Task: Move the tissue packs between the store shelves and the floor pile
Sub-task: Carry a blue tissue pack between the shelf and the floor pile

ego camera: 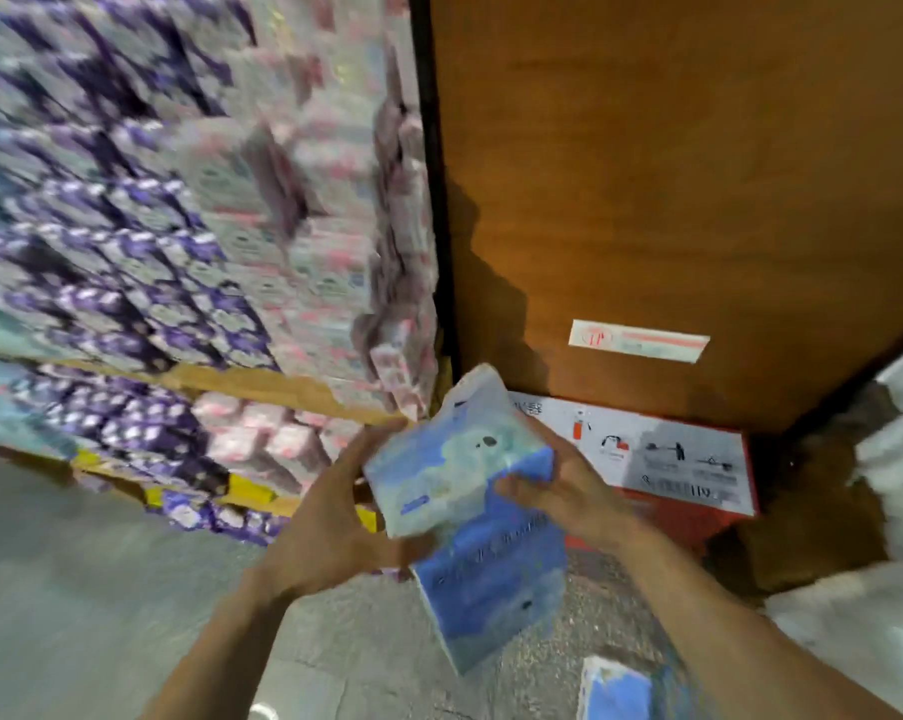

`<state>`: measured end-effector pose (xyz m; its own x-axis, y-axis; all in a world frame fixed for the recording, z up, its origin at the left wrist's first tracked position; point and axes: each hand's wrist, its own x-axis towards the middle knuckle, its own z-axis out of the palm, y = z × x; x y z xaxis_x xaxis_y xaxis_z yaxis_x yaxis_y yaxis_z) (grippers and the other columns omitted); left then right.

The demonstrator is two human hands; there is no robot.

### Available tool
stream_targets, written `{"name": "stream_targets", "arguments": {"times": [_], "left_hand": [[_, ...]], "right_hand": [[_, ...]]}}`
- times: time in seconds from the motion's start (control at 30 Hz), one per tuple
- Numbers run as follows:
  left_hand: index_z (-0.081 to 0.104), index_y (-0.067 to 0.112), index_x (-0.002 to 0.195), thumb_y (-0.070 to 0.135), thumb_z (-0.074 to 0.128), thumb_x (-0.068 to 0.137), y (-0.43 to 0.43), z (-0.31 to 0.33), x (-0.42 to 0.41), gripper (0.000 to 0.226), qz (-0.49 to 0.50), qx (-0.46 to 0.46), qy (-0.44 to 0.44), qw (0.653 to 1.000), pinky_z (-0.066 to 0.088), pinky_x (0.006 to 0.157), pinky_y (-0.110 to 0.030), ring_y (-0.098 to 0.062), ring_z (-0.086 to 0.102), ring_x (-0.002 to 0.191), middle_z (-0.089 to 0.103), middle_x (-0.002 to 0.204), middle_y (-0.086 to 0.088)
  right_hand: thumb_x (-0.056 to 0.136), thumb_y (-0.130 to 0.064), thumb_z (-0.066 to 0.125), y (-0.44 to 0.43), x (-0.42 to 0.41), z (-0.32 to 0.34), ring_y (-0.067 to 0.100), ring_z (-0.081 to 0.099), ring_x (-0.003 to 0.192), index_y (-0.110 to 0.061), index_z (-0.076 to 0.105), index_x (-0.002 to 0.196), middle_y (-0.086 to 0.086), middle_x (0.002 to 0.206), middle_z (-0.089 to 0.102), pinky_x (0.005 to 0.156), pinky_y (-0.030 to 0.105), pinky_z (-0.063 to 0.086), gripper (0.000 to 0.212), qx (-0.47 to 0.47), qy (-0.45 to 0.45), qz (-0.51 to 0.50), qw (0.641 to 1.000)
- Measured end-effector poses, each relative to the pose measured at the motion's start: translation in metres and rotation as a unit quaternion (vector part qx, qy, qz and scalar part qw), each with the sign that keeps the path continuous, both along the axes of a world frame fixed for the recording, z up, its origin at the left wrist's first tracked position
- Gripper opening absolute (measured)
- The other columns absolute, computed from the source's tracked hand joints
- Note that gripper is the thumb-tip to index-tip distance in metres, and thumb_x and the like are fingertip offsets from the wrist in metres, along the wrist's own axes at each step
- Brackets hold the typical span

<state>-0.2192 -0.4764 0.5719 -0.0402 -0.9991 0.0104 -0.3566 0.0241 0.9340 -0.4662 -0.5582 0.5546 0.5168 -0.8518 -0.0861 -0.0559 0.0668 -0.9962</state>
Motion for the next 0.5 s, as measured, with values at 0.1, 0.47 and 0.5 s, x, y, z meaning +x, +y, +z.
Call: {"name": "stream_targets", "arguments": {"times": [0.1,0.47,0.5], "left_hand": [[0.039,0.036,0.148,0.047,0.097,0.045,0.015,0.075,0.011,0.118,0.057,-0.032,0.041,0.997,0.057,0.089,-0.029,-0.010,0.067,0.113,0.066,0.130,0.011],[0.038,0.009,0.149,0.055,0.065,0.085,0.128,0.168,0.067,0.084,0.272,-0.202,0.126,0.932,0.049,0.104,-0.043,-0.017,0.060,0.124,0.064,0.133,0.002],[0.040,0.008,0.147,0.048,0.065,0.087,0.144,0.171,0.078,0.077,0.292,-0.214,0.132,0.923,0.051,0.100,-0.038,-0.013,0.062,0.119,0.067,0.127,0.007]], "right_hand": [[0.079,-0.027,0.082,0.007,0.023,0.079,-0.002,0.068,0.103,-0.030,0.058,0.122,-0.020,0.107,0.075,0.086,0.014,0.050,0.050,-0.053,-0.049,-0.022,0.997],[0.073,-0.038,0.080,0.095,0.170,0.209,0.019,0.073,0.101,-0.015,0.069,0.115,-0.001,0.106,0.078,0.086,0.035,0.057,0.050,-0.098,-0.132,0.008,0.986],[0.073,-0.041,0.081,0.107,0.187,0.211,0.020,0.073,0.102,-0.016,0.069,0.115,0.000,0.107,0.077,0.087,0.036,0.057,0.050,-0.099,-0.130,0.022,0.986]]}}
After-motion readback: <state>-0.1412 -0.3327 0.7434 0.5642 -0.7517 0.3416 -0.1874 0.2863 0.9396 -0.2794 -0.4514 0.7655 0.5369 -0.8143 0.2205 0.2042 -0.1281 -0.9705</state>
